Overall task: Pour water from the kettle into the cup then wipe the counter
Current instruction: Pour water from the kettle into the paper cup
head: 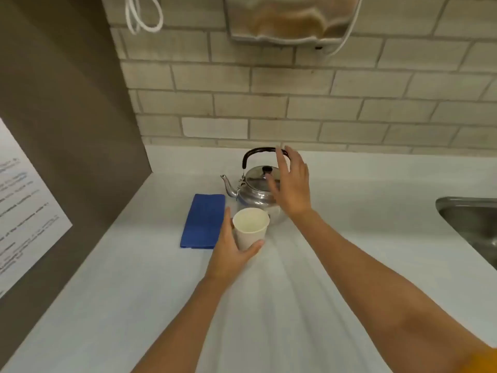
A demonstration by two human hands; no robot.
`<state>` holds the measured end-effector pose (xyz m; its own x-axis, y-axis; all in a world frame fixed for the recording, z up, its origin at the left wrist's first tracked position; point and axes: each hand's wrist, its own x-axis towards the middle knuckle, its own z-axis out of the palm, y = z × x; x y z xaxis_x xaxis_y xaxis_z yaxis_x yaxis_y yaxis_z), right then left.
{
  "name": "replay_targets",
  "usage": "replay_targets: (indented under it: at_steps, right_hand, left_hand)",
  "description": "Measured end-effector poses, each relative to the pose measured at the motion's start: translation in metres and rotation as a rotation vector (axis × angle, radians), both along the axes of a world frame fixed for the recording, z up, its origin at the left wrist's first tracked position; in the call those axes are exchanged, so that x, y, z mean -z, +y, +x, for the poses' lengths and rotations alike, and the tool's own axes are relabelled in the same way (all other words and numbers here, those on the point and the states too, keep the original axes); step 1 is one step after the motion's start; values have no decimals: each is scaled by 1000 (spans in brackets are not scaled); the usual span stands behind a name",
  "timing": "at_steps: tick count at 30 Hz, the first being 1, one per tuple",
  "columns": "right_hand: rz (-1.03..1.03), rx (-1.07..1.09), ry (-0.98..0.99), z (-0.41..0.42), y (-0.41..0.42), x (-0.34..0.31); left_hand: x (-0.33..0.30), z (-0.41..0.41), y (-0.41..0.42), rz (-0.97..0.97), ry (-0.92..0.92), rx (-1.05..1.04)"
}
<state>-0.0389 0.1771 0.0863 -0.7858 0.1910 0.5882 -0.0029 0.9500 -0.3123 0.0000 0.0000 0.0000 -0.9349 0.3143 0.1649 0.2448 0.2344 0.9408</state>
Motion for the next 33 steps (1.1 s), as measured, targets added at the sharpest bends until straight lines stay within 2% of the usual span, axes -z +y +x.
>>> replay_targets:
  at_steps: [4, 8, 11, 13, 16, 25, 33]
  right_hand:
    - [45, -46, -3, -33, 11, -27]
    - [55, -204, -200, -59, 19, -40]
    - [-13, -275, -345, -75, 26, -48]
    - [-72, -327, -343, -82, 32, -50]
    - [-58, -377, -315, -88, 40, -50]
    - [-219, -394, -246, -90, 43, -45]
    - [-111, -278, -141, -52, 58, -76]
  left_hand:
    - [5, -2, 10, -14, -64, 2]
    - [9, -7, 14, 10, -38, -22]
    - [12, -8, 14, 31, -34, -39]
    - [14, -9, 13, 25, -32, -54]
    - [14, -9, 13, 15, -29, -61]
    - [18, -10, 15, -26, -12, -59]
    - [24, -13, 15, -43, -18, -76]
